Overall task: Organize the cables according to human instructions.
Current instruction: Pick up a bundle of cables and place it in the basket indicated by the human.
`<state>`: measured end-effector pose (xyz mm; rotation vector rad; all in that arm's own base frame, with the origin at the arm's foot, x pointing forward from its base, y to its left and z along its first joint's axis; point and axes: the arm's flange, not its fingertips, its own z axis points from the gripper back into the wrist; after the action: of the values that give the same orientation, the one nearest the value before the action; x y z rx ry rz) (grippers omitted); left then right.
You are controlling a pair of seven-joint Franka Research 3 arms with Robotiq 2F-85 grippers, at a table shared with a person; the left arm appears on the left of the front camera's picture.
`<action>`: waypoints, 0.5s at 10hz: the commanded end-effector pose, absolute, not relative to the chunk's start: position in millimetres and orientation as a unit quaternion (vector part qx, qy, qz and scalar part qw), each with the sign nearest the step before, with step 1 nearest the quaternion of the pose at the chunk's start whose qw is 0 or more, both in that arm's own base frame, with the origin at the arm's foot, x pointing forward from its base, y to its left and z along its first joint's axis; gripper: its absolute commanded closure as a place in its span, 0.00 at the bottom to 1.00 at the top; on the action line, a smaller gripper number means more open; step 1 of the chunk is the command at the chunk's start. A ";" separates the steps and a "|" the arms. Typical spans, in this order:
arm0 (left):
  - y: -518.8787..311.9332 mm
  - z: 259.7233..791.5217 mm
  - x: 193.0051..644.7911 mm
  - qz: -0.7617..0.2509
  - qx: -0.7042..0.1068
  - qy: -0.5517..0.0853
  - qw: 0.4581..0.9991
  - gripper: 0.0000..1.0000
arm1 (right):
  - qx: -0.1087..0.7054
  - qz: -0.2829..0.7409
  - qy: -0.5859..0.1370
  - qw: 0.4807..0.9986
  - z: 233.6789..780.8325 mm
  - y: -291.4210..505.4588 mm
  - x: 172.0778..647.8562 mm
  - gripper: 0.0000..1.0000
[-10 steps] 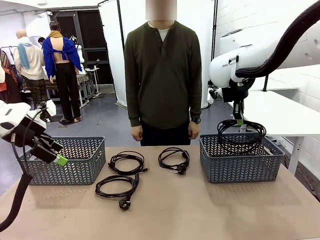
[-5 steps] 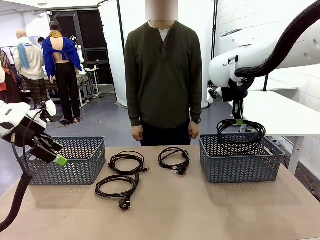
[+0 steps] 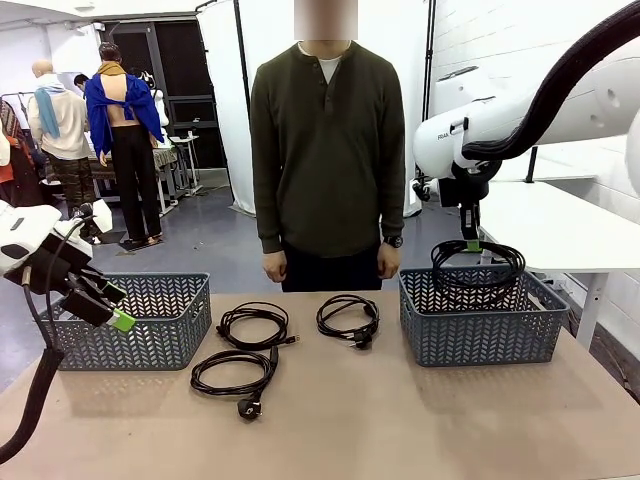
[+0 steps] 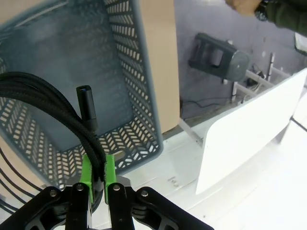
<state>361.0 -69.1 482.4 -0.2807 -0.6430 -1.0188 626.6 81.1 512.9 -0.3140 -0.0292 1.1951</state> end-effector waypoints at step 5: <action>-66.7 480.6 363.4 -0.484 -0.141 -0.305 0.808 0.00 | -0.094 0.614 -0.062 0.781 489.4 76.5 661.9 1.00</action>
<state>361.0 -69.2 482.4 -0.2806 -0.6429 -1.0189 655.5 80.8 491.4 -0.2301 -0.1135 1.2869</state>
